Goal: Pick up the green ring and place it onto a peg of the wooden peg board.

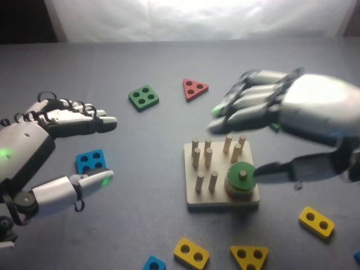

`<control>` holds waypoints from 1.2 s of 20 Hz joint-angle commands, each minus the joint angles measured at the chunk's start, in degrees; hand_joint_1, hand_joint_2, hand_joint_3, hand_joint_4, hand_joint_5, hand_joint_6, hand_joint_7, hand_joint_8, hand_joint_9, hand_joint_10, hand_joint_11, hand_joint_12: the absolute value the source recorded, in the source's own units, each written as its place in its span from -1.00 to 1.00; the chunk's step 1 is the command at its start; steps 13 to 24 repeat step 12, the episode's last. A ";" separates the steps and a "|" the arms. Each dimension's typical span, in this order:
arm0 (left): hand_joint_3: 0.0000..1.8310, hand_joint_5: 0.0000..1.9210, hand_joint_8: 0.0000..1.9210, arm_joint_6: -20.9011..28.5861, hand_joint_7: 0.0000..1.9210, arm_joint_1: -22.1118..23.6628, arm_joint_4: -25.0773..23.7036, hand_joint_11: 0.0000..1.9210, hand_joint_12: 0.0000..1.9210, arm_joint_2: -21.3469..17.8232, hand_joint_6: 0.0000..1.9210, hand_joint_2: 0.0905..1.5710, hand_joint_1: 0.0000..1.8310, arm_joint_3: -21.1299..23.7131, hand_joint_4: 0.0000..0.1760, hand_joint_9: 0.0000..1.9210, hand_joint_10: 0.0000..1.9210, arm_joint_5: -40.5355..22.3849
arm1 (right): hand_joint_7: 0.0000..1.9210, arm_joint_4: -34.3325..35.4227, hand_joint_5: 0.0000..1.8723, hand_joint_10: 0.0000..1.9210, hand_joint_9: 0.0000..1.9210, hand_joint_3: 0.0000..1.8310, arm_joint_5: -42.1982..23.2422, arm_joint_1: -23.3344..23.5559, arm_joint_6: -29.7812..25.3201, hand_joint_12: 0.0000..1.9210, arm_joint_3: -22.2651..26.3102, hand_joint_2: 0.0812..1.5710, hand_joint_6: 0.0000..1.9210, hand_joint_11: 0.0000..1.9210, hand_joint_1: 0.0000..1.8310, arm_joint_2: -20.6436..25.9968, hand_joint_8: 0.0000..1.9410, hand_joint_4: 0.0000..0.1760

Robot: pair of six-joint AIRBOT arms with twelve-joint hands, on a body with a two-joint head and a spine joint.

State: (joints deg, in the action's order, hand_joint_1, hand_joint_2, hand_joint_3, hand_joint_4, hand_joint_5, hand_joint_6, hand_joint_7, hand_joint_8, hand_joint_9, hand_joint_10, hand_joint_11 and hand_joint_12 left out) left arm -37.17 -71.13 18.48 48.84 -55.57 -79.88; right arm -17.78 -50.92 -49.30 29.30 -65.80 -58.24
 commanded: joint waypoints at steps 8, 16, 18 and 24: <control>-1.00 -0.43 -1.00 0.54 -0.47 0.37 -0.21 -1.00 0.12 -0.73 -1.00 0.34 -0.12 0.94 -1.00 -0.54 -1.00 -15.60 | -0.35 17.05 -0.35 -0.98 -0.27 -1.00 -30.94 -6.78 1.56 -0.27 3.59 0.28 -0.99 -0.48 -0.13 4.92 -1.00 -1.00; -1.00 -0.77 -1.00 0.72 -0.76 0.50 -0.05 -1.00 -0.31 -1.38 -1.00 0.42 -0.26 1.19 -0.73 -0.77 -1.00 -19.07 | -0.28 24.42 -0.39 -0.99 -0.19 -1.00 -41.17 -12.18 3.19 -0.01 5.36 0.61 -1.00 -0.60 -0.25 6.55 -1.00 -1.00; -1.00 -0.77 -1.00 0.72 -0.76 0.50 -0.05 -1.00 -0.31 -1.38 -1.00 0.42 -0.26 1.19 -0.73 -0.77 -1.00 -19.07 | -0.28 24.42 -0.39 -0.99 -0.19 -1.00 -41.17 -12.18 3.19 -0.01 5.36 0.61 -1.00 -0.60 -0.25 6.55 -1.00 -1.00; -1.00 -0.77 -1.00 0.72 -0.76 0.50 -0.05 -1.00 -0.31 -1.38 -1.00 0.42 -0.26 1.19 -0.73 -0.77 -1.00 -19.07 | -0.28 24.42 -0.39 -0.99 -0.19 -1.00 -41.17 -12.18 3.19 -0.01 5.36 0.61 -1.00 -0.60 -0.25 6.55 -1.00 -1.00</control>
